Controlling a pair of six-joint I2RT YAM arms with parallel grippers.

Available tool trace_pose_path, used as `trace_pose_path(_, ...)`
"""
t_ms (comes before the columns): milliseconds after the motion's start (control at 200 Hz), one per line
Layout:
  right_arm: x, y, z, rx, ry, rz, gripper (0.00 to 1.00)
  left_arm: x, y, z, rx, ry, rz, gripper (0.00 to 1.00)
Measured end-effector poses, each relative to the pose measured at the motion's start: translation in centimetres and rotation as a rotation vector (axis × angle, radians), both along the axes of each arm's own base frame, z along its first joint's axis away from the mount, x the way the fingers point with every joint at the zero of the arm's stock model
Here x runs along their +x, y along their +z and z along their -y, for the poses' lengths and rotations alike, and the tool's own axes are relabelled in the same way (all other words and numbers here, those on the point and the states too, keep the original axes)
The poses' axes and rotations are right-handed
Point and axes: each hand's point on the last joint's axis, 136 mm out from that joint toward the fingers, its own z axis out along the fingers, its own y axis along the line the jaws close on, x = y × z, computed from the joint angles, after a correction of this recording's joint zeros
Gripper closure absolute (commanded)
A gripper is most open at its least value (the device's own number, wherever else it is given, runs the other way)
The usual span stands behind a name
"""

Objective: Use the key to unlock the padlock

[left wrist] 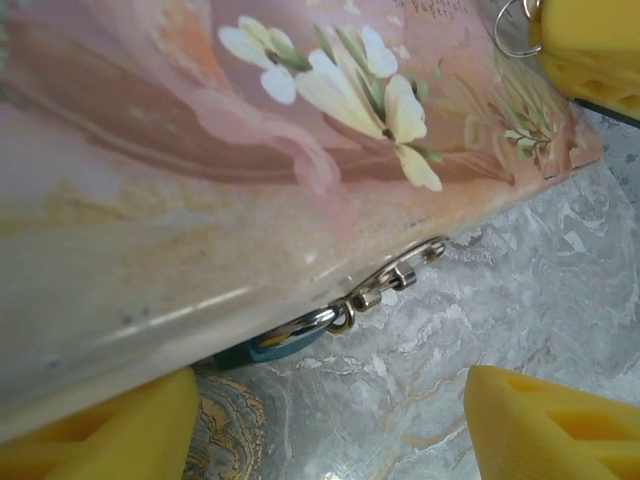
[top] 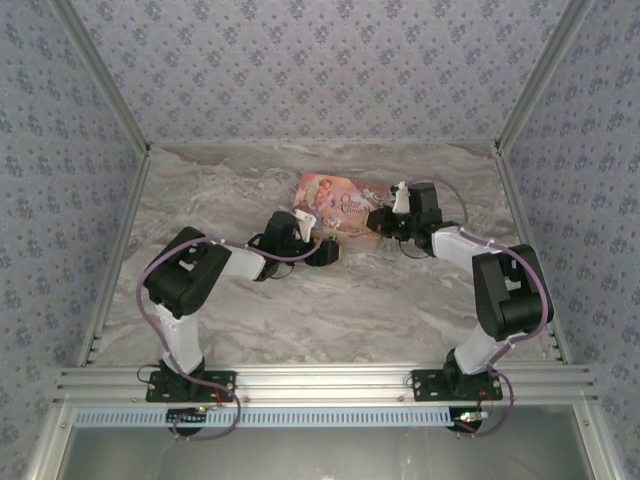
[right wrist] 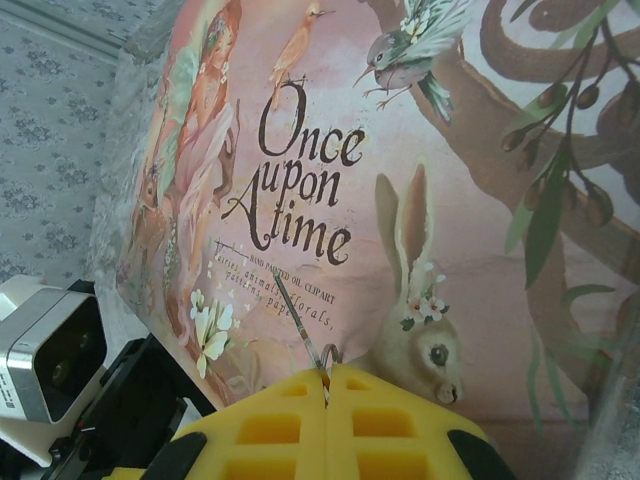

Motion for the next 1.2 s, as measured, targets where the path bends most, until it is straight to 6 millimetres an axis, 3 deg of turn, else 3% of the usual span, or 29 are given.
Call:
trace_pose_path(375,-0.2,0.0,-0.7,0.002,-0.015,-0.012,1.0,1.6,-0.2,-0.8,0.027,0.099,0.024,0.3)
trace_pose_path(1199,-0.4,0.0,-1.2,0.0,-0.005,-0.012,1.0,2.9,-0.9,-0.1,0.001,0.125,0.028,0.49)
